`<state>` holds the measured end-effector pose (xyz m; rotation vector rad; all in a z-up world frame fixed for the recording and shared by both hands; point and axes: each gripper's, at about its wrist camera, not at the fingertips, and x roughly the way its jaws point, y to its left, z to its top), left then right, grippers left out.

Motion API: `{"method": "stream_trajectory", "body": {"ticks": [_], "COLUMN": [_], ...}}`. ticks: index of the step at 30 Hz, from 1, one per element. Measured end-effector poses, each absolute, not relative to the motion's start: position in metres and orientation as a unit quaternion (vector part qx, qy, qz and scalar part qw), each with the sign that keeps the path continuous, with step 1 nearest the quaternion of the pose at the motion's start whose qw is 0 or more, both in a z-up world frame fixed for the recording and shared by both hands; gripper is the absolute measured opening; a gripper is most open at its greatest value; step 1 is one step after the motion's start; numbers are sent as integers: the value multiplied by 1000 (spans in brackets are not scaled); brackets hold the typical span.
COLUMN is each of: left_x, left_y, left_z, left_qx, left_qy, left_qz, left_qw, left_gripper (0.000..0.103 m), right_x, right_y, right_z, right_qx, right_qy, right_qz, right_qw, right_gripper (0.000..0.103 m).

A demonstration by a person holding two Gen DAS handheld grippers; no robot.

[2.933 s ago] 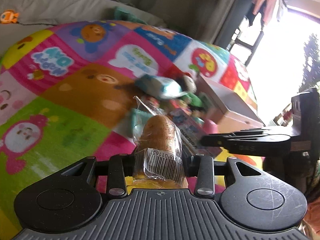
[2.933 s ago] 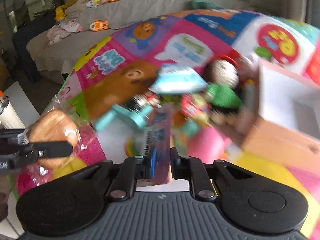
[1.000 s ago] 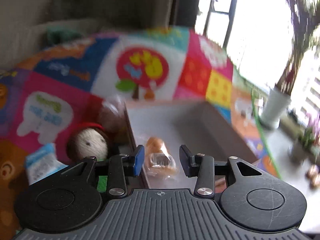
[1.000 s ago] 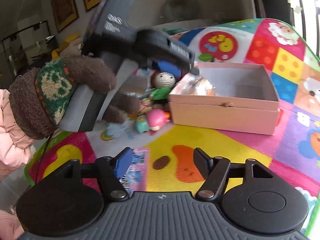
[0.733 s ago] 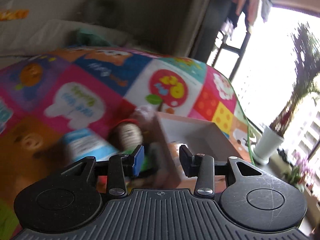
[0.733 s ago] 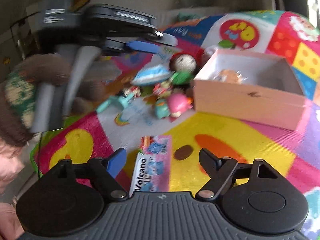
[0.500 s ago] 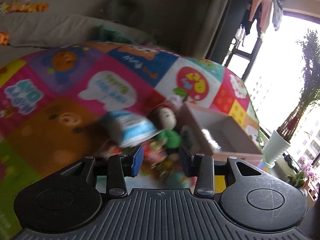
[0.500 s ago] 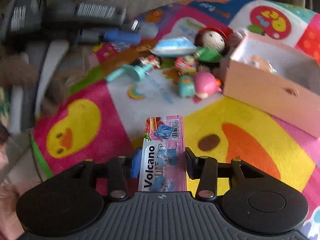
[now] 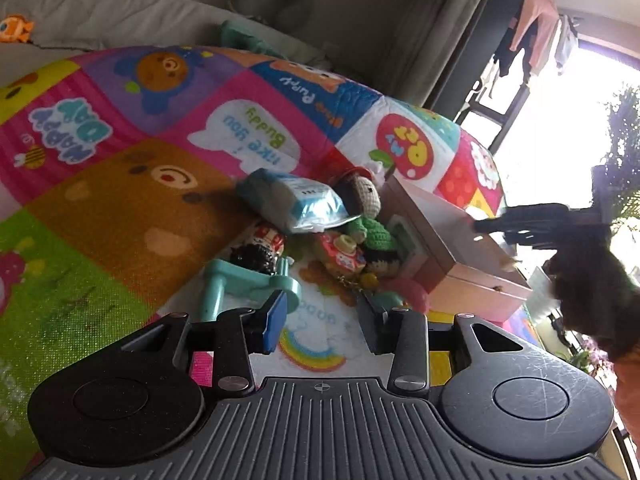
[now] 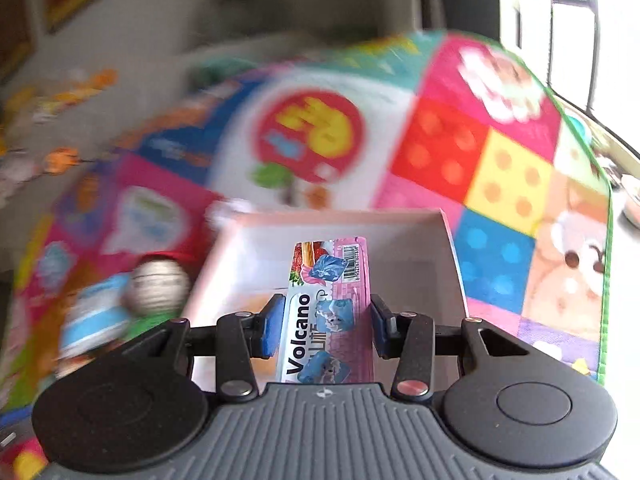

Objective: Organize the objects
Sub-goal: 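Lower the Volcano candy pack into the pink box and open the right gripper, then grasp the blue snack packet with the left gripper and lift it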

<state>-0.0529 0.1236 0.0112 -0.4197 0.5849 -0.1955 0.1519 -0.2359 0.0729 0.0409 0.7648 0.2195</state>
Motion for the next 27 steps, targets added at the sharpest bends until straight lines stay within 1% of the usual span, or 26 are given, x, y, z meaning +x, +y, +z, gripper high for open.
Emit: {"method": "stream_trajectory", "body": {"ticks": [2, 5, 11, 14, 16, 18, 19, 22, 24, 27], "left_x": [-53, -54, -47, -34, -20, -3, 10, 47, 75, 113], "left_y": [128, 138, 143, 135, 131, 132, 132, 136, 140, 141], "left_z": [9, 7, 6, 15, 26, 35, 39, 41, 38, 34], "left_qx": [-205, -212, -218, -192, -178, -187, -198, -235, -261, -275], "left_qy": [287, 286, 282, 279, 274, 280, 287, 319, 342, 371], "left_qz": [-91, -78, -75, -83, -86, -83, -80, -61, -43, -8], "left_qw": [931, 931, 931, 937, 941, 938, 934, 916, 902, 887], "left_gripper": [43, 43, 43, 43, 43, 43, 43, 43, 43, 43], "right_x": [173, 179, 174, 161, 142, 116, 102, 64, 42, 14], "right_y": [-234, -236, -245, -240, -238, -238, -238, -237, -237, -236], "right_z": [51, 32, 31, 42, 55, 66, 69, 66, 57, 40], "right_qx": [24, 98, 131, 97, 68, 49, 44, 35, 31, 25], "right_qy": [408, 449, 449, 413, 367, 323, 305, 270, 261, 256], "right_qz": [100, 135, 152, 143, 140, 144, 146, 156, 157, 159], "right_qw": [907, 878, 871, 894, 917, 934, 940, 949, 952, 953], "right_gripper": [43, 55, 57, 58, 64, 77, 79, 81, 81, 82]}}
